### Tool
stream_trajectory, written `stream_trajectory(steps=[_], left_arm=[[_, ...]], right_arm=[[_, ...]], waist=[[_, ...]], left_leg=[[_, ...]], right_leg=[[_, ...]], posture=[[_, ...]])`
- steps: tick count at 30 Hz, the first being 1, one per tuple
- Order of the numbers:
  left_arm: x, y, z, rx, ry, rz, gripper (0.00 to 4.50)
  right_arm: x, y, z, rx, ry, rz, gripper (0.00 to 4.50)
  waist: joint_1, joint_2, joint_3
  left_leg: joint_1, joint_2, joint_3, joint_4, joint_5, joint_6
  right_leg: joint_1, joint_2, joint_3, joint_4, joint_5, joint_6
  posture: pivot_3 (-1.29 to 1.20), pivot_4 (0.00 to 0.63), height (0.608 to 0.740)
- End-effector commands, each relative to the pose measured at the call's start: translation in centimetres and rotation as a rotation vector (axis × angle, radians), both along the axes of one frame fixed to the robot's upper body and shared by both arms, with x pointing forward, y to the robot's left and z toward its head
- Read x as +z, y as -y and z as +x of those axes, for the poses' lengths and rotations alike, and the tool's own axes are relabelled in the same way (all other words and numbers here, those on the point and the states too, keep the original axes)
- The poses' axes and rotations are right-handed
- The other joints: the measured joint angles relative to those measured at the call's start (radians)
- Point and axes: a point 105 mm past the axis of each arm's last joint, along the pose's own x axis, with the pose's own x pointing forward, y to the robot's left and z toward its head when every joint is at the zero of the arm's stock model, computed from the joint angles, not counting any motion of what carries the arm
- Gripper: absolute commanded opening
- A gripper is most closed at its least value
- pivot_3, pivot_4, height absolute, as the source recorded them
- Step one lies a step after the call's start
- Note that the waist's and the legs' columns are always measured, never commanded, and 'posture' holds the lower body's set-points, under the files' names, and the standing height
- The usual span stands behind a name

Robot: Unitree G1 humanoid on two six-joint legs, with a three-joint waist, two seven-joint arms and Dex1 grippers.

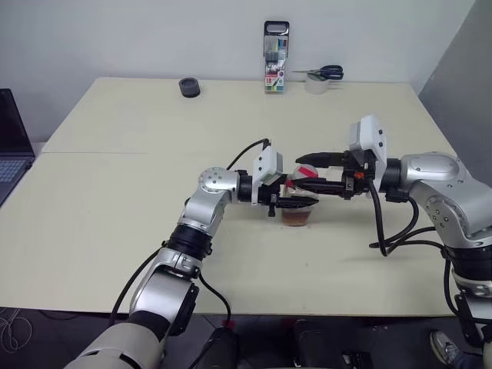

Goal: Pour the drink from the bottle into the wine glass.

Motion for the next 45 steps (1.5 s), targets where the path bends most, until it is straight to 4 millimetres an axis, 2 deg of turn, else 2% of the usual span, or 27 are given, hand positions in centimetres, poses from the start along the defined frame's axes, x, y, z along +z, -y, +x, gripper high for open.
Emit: stream_trajectory(steps=[1,4,6,9,13,16,18,32,35,41,45], left_arm=[[2.4,-0.2,-0.2,0.007,0.07,-0.065,1.74],[2.6,-0.4,0.4,0.042,0.049,-0.079,1.74],[2.7,-0.4,0.8,0.062,0.042,-0.084,1.74],[2.8,-0.2,1.3,0.087,0.027,-0.093,1.74],[2.7,0.0,1.7,0.099,0.025,-0.085,1.74],[2.6,0.0,1.9,0.097,0.026,-0.075,1.74],[2.5,0.0,1.9,0.096,0.031,-0.068,1.74],[2.0,-0.1,2.0,0.1,0.051,-0.048,1.74],[1.9,-0.2,2.0,0.103,0.051,-0.046,1.74],[1.8,-0.4,2.0,0.105,0.054,-0.039,1.74],[1.7,-0.5,2.0,0.103,0.058,-0.031,1.74]], right_arm=[[1.9,1.1,0.6,-0.131,0.093,0.063,3.52],[3.0,1.6,-0.8,-0.175,0.135,0.104,4.49],[3.1,1.6,-2.0,-0.193,0.133,0.137,4.5],[2.1,1.4,-3.0,-0.288,0.155,0.158,4.5],[1.2,1.1,-2.5,-0.499,0.207,0.259,4.5],[0.5,-0.1,-2.2,-0.592,0.241,0.304,4.5],[0.8,-0.6,-1.8,-0.652,0.268,0.354,4.5],[-0.1,-2.0,-0.5,-0.726,0.24,0.408,4.5],[-0.3,-2.2,-0.3,-0.73,0.231,0.407,3.91],[-0.2,-2.3,-0.5,-0.713,0.239,0.417,1.87],[-0.4,-2.8,-0.9,-0.656,0.221,0.414,1.86]], waist=[[0.001,0.0,0.0],[0.002,0.0,0.0],[0.003,0.0,0.0],[0.004,0.0,0.0],[0.0,0.0,0.0],[-0.002,0.001,0.0],[-0.003,0.001,0.0],[-0.002,0.001,-0.001],[-0.003,0.001,-0.001],[-0.007,0.001,-0.001],[-0.008,0.001,-0.001]], left_leg=[[0.0,0.0,0.0,0.0,0.0,0.0],[-0.002,0.0,-0.001,0.001,0.001,-0.001],[-0.004,-0.001,-0.002,0.001,0.001,-0.002],[-0.005,-0.001,-0.002,0.001,0.001,-0.002],[-0.005,0.0,-0.002,0.002,0.001,-0.002],[-0.004,0.0,-0.001,0.002,0.001,-0.003],[-0.004,0.001,-0.001,0.001,0.002,-0.004],[-0.006,0.0,-0.001,0.001,0.003,-0.005],[-0.006,0.0,-0.001,0.001,0.003,-0.005],[-0.006,0.0,-0.001,0.001,0.003,-0.005],[-0.006,0.0,-0.001,0.001,0.003,-0.005]], right_leg=[[0.0,0.0,0.0,0.0,0.0,0.0],[-0.001,-0.001,-0.001,0.0,0.0,0.0],[-0.002,-0.001,-0.001,0.0,0.0,0.0],[-0.003,-0.001,-0.002,0.0,0.0,0.0],[-0.003,0.0,-0.001,0.001,0.0,0.0],[-0.004,0.001,0.0,0.002,0.0,0.0],[-0.005,0.002,0.0,0.003,0.0,0.0],[-0.006,0.001,0.0,0.002,0.0,0.0],[-0.006,0.001,0.0,0.002,0.0,0.0],[-0.006,0.001,0.0,0.002,0.0,0.0],[-0.006,0.001,0.0,0.002,0.0,0.0]], posture=[[0.0,0.15,0.74],[0.0,0.15,0.74],[0.0,0.15,0.74],[0.0,0.15,0.74],[0.0,0.15,0.74],[0.0,0.15,0.74],[0.0,0.15,0.74],[0.0,0.15,0.74],[0.0,0.15,0.74],[0.0,0.15,0.74],[0.0,0.15,0.74]])
